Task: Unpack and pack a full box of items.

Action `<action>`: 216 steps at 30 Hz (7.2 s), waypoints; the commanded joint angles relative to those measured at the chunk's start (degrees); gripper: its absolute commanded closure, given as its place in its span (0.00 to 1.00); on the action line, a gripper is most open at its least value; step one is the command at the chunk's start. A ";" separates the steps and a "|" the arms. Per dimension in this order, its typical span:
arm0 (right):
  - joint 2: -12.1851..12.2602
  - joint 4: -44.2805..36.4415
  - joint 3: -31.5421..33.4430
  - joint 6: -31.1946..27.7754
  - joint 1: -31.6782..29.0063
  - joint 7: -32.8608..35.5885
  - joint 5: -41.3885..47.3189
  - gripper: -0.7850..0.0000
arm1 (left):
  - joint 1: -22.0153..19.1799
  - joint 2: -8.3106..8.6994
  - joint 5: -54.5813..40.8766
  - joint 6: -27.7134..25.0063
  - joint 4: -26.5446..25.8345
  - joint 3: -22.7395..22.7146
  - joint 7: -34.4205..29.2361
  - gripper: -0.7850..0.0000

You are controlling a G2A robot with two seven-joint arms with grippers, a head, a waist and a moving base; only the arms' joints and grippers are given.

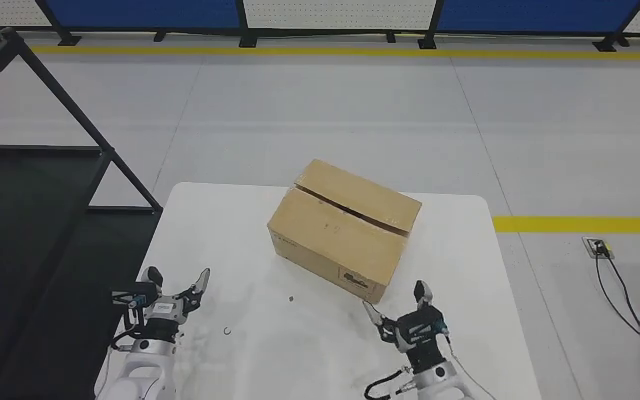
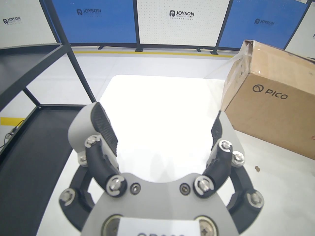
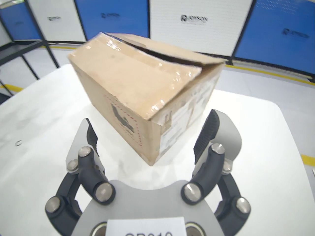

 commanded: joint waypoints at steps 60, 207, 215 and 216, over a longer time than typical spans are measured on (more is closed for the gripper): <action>1.69 14.68 14.29 -10.99 25.91 43.61 62.97 0.54 | 0.82 -0.95 0.75 0.52 -0.84 1.39 2.19 0.00; 10.81 31.71 7.44 -18.18 33.33 50.27 90.38 0.00 | -11.45 1.00 17.82 -18.56 9.21 10.50 1.54 0.00; 11.48 27.98 11.10 -21.21 29.04 45.32 90.60 0.00 | -9.77 0.84 15.38 -11.65 8.61 8.91 0.61 0.00; 11.62 26.97 11.89 -21.82 27.98 44.99 90.79 0.00 | -9.78 0.76 15.22 -9.70 8.58 8.65 -0.09 0.00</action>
